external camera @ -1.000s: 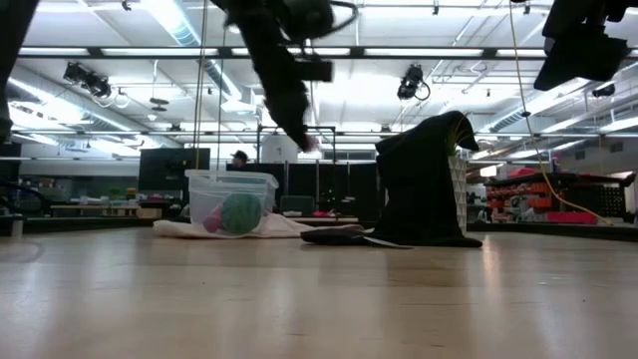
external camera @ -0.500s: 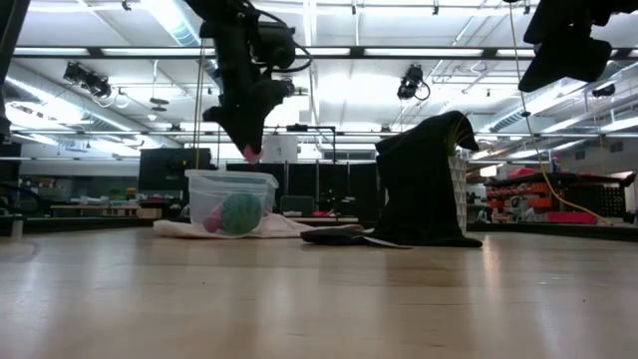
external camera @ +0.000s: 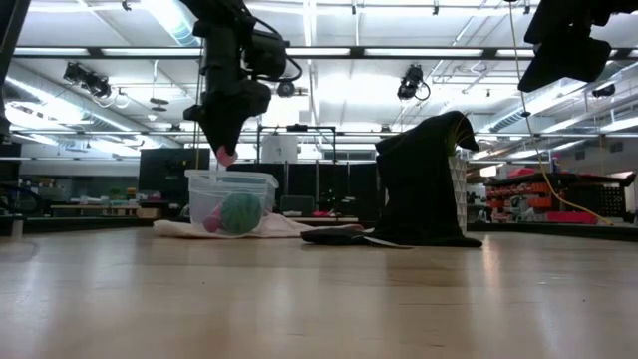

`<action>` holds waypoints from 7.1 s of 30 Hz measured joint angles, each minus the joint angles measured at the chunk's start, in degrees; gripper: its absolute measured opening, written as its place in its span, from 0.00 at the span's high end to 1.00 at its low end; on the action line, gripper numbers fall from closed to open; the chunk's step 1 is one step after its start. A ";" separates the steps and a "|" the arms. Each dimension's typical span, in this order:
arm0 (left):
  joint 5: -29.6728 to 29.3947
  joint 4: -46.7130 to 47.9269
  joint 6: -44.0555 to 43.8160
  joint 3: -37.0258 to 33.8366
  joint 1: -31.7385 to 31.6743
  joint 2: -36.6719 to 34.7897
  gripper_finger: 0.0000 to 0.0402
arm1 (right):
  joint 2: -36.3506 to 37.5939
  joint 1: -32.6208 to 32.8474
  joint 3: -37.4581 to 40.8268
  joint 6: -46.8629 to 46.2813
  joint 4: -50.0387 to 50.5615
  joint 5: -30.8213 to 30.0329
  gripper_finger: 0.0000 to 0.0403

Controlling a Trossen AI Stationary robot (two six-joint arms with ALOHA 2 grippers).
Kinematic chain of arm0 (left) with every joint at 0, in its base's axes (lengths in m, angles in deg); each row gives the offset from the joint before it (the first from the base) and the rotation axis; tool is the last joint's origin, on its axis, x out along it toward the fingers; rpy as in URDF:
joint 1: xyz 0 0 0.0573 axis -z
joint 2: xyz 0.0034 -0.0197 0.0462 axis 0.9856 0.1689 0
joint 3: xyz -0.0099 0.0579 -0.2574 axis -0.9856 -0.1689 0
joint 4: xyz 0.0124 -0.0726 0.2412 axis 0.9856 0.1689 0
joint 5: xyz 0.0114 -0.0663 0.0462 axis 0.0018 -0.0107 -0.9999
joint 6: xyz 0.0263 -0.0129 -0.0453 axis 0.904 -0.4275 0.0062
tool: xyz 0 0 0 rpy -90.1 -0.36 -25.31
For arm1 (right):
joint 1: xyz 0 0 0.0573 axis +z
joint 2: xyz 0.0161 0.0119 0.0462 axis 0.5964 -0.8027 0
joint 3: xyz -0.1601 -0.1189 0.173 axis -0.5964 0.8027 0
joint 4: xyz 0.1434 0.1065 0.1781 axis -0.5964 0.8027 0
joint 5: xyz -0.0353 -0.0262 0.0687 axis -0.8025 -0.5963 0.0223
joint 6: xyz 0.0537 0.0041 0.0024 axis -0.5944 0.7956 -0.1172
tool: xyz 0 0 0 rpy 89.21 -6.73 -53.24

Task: Pick and placing Produce into tupperware
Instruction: Put the pink peach into the transparent bin, then return to Home Position

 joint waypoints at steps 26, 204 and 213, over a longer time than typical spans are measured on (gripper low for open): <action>-1.77 -3.91 0.68 0.00 0.84 0.02 0.46 | 0.00 0.00 0.00 -0.38 -0.61 0.02 0.36; -12.62 -132.77 13.07 -81.59 16.16 -67.61 1.00 | 37.57 -27.10 0.02 6.46 -2.36 -12.63 0.49; -14.81 -127.36 18.31 -81.61 23.44 -70.83 1.00 | 37.57 -27.10 0.02 7.48 -1.76 -12.63 0.49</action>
